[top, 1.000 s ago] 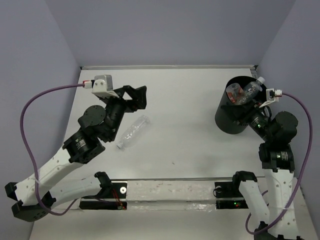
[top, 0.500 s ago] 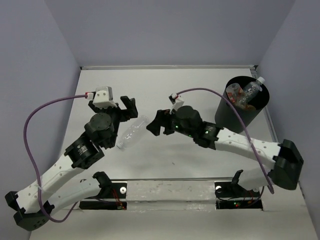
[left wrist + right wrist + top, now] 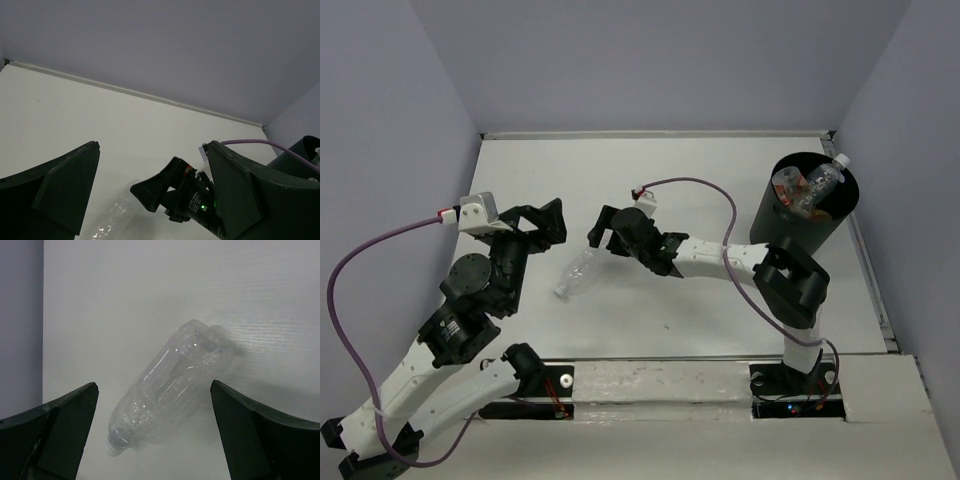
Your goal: Put the plastic bottles in the bin
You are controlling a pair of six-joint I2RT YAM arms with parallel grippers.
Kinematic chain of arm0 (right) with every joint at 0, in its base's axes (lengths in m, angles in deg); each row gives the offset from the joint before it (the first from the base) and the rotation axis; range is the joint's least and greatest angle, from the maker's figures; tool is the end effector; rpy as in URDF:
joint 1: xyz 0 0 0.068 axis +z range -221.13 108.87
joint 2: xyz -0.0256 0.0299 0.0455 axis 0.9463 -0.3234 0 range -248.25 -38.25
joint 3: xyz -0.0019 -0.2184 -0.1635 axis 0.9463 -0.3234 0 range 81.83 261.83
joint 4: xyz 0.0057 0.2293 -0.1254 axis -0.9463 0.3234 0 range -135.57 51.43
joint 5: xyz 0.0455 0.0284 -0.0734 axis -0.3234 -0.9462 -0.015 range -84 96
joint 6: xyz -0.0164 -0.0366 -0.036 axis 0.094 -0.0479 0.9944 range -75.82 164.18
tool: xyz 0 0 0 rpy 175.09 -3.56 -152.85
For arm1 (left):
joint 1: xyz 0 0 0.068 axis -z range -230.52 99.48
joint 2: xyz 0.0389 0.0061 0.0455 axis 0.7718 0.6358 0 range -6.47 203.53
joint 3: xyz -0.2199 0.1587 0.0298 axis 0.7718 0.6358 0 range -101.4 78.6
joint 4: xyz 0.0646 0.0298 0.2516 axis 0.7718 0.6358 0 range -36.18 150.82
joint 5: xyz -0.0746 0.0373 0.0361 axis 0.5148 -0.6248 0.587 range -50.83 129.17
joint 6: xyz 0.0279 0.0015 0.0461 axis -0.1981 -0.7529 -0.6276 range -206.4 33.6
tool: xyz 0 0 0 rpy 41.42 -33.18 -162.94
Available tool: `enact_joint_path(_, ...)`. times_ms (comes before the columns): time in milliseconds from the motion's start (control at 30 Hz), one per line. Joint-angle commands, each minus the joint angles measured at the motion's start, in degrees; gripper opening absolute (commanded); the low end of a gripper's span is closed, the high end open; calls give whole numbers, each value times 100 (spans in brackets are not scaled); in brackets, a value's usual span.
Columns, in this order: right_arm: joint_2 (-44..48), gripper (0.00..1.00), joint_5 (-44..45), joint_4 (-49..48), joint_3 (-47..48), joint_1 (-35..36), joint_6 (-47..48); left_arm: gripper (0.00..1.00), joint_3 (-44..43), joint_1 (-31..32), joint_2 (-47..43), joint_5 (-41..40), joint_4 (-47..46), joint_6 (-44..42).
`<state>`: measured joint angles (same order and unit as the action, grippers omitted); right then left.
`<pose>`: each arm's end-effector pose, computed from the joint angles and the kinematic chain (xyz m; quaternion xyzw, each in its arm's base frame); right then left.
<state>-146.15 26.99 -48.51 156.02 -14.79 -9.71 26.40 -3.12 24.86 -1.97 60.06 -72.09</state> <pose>0.2492 0.3511 0.2239 0.0717 0.8565 0.3081 0.4078 0.0847 -0.0574 0.4196 -0.1036 0.6278 -0.1955 0.7463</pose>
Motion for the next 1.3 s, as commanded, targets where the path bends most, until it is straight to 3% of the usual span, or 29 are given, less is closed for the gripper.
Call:
enact_joint_path(0, -537, 100, 361, 266, 638, 35, -508, 99, 44, -73, -22, 203, -246, -7)
enact_joint_path(167, -776, 100, 608, 637, 754, -26, -798, 99, 70, -73, -39, 300, -281, -7)
enact_joint_path(533, -1524, 95, 54, 769, 1203, -140, -965, 99, 167, -134, -39, 405, -316, -33)
enact_joint_path(733, -1507, 75, -60, 760, 1194, -325, -1044, 99, 167, -169, 57, 485, -334, -33)
enact_joint_path(900, -1243, 45, 53, 611, 1071, -325, -809, 99, 184, -213, 66, 537, -352, -33)
enact_joint_path(1067, -488, 33, 396, 338, 554, -325, -203, 99, 193, -222, 13, 564, -360, -33)
enact_joint_path(1267, 1049, 31, 932, -154, -106, -377, 1289, 99, 193, -248, -13, 590, -378, -42)
